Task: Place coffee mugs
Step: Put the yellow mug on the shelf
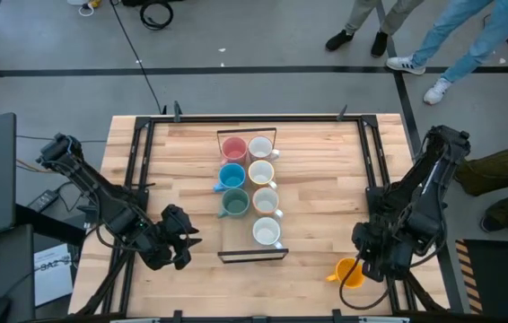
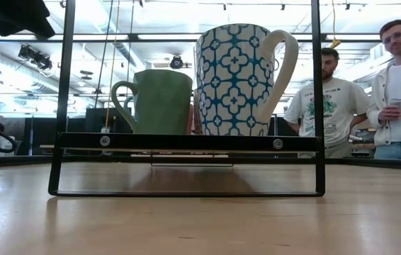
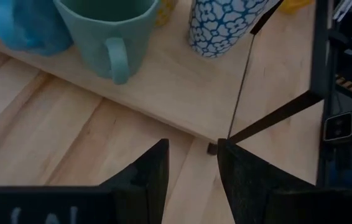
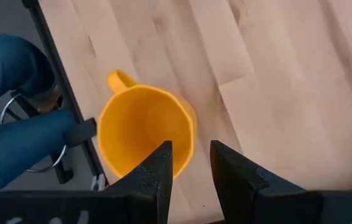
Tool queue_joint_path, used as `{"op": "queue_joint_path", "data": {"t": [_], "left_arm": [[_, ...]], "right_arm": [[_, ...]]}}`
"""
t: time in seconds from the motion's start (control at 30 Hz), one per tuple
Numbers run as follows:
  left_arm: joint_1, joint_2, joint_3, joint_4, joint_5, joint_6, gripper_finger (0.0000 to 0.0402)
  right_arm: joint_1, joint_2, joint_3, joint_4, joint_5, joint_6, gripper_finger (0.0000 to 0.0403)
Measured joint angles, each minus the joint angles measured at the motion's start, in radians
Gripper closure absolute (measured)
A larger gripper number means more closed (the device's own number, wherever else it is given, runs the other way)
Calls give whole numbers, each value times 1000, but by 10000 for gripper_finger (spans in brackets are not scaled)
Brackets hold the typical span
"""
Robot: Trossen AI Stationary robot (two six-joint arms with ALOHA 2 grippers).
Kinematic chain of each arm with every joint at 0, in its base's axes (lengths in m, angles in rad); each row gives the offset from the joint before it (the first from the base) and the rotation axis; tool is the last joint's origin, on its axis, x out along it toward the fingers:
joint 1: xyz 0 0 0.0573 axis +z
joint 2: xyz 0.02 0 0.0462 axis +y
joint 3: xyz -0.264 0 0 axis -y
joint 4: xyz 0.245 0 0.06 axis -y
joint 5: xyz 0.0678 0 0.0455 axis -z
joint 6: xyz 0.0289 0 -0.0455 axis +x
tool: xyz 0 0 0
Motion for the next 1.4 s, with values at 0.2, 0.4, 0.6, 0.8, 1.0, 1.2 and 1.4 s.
{"op": "queue_joint_path", "data": {"t": [0.2,0.4,0.6,0.8,1.0,1.2,1.4], "left_arm": [[0,0,0,10,0,0,260],[0,1,0,10,0,1,260],[0,1,0,10,0,1,260],[0,1,0,10,0,1,260],[0,1,0,10,0,1,260],[0,1,0,10,0,1,260],[0,1,0,10,0,1,260]], "right_arm": [[3,0,-118,159,-49,-1,289],[3,0,-183,229,-75,-1,289],[3,0,-214,246,-64,-1,289],[3,0,-253,301,-50,-1,289],[3,0,-324,423,-50,-3,289],[3,0,-393,537,-50,5,289],[3,0,-401,586,-52,-2,289]]}}
